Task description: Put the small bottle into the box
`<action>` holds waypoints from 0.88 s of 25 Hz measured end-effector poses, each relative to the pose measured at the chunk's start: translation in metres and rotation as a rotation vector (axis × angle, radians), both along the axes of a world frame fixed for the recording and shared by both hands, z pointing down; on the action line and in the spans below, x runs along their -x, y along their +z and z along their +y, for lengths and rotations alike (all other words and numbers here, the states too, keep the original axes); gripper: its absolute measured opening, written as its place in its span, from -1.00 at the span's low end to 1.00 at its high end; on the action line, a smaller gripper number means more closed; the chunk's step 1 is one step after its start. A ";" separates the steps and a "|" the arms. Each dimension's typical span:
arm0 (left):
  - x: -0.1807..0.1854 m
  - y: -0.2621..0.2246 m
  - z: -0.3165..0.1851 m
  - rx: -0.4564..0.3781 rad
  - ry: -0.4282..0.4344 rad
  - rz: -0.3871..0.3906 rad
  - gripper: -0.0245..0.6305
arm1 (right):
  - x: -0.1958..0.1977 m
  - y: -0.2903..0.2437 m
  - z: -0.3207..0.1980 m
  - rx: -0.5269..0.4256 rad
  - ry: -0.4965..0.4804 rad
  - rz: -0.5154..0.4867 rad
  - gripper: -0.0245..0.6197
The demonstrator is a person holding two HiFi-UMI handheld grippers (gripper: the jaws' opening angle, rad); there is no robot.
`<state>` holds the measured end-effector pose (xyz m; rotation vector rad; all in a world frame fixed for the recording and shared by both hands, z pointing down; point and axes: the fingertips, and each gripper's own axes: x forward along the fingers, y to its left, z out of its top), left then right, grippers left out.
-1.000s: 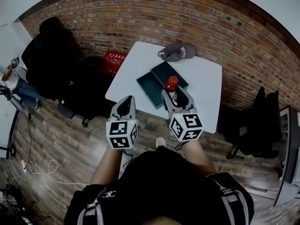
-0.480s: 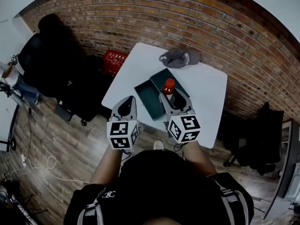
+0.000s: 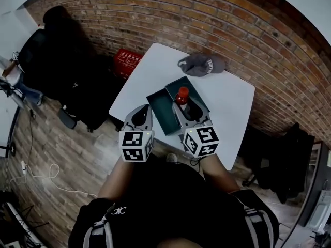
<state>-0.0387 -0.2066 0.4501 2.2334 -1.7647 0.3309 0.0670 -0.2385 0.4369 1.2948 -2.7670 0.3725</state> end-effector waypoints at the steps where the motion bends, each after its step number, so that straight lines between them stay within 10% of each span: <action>1: 0.000 0.003 -0.003 0.004 0.005 0.004 -0.92 | 0.000 0.004 -0.003 0.010 0.005 0.005 -0.30; 22: 0.056 0.048 -0.069 0.100 0.199 0.005 -0.92 | 0.056 0.105 -0.038 0.279 0.045 0.146 -0.30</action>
